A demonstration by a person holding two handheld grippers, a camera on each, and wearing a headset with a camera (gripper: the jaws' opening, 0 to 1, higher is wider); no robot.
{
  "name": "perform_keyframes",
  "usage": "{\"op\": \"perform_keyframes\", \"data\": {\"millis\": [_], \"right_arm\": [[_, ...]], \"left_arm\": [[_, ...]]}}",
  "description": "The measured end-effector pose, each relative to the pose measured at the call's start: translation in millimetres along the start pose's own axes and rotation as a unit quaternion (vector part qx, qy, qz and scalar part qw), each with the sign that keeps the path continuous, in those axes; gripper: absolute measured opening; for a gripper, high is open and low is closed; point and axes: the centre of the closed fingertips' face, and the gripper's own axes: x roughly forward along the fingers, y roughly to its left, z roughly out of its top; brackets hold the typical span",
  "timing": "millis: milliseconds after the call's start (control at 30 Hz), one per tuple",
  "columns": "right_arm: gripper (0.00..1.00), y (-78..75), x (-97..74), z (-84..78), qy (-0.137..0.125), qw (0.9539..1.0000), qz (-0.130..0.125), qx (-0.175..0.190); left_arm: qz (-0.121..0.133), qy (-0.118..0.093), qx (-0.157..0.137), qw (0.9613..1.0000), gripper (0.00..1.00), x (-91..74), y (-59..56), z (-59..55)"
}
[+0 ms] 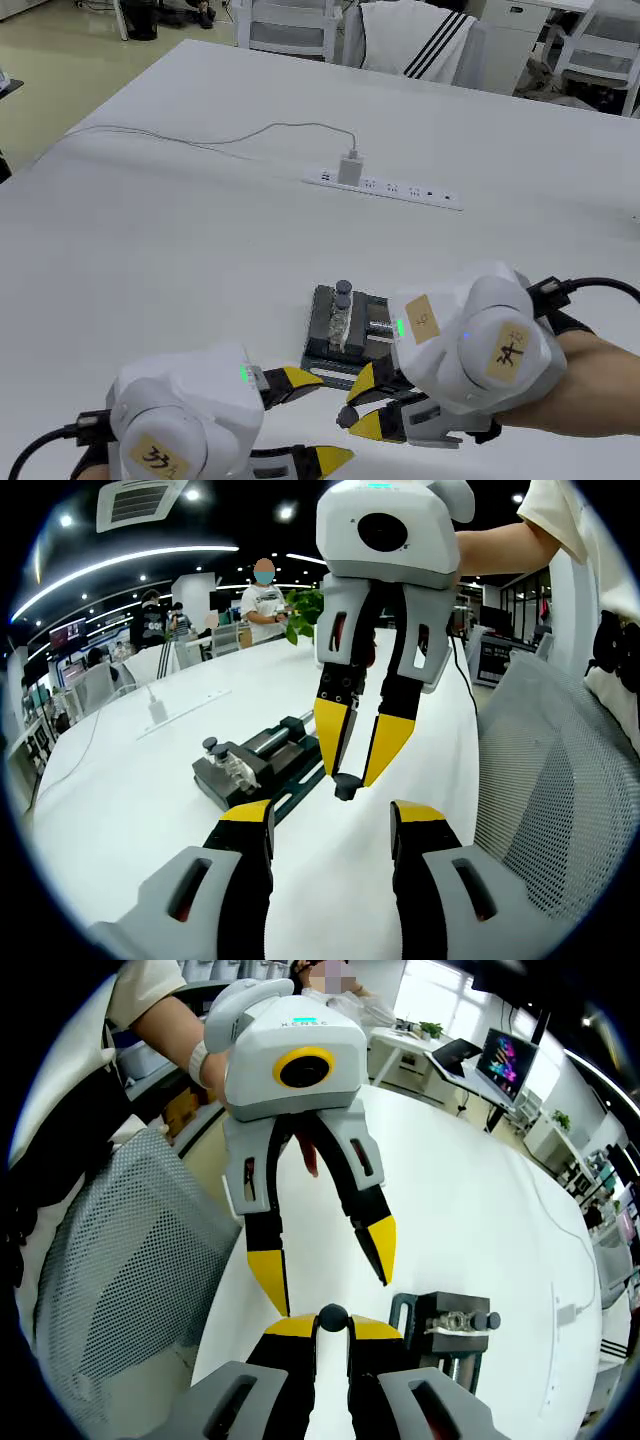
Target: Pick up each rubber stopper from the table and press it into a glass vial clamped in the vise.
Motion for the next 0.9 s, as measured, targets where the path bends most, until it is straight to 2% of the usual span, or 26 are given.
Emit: {"op": "perform_keyframes", "data": {"millis": [233,333,400,433,467,500,733,900], "right_arm": [[0.06,-3.1,-2.5,-7.2,0.006,0.9999,0.003,0.01],[0.06,-5.2,-4.7,-10.8,0.009,0.9998,0.002,0.015],[0.06,-6.6,-6.4,-11.6,0.009,0.9998,0.0,0.016],[0.06,-8.1,-7.3,-12.6,0.009,0.9998,-0.002,0.019],[0.06,-8.9,-7.5,-13.6,0.01,0.9997,-0.003,0.021],[0.06,-9.6,-7.5,-14.4,0.01,0.9997,-0.004,0.023],[0.06,-11.9,-3.4,-18.2,0.018,0.9996,-0.001,0.022],[0.06,-23.2,-4.4,-19.9,0.027,0.9995,0.0,0.018]], "left_arm": [[0.032,-0.014,-0.031,0.9989,0.67,-10.4,13.5,-6.3],[0.041,-0.011,-0.043,0.9982,0.78,-14.5,16.5,-14.5],[0.048,-0.012,-0.046,0.9977,0.85,-17.3,19.0,-16.6],[0.061,-0.017,-0.051,0.9967,0.9,-19.4,23.6,-16.8],[0.061,-0.019,-0.052,0.9966,0.97,-20.3,24.8,-17.3],[0.062,-0.021,-0.056,0.9963,0.99,-21.4,26.3,-17.5],[0.084,-0.026,-0.059,0.9944,0.99,-29.3,37.5,-19.0],[0.089,-0.024,-0.055,0.9942,0.97,-31.0,39.6,-18.6]]}}
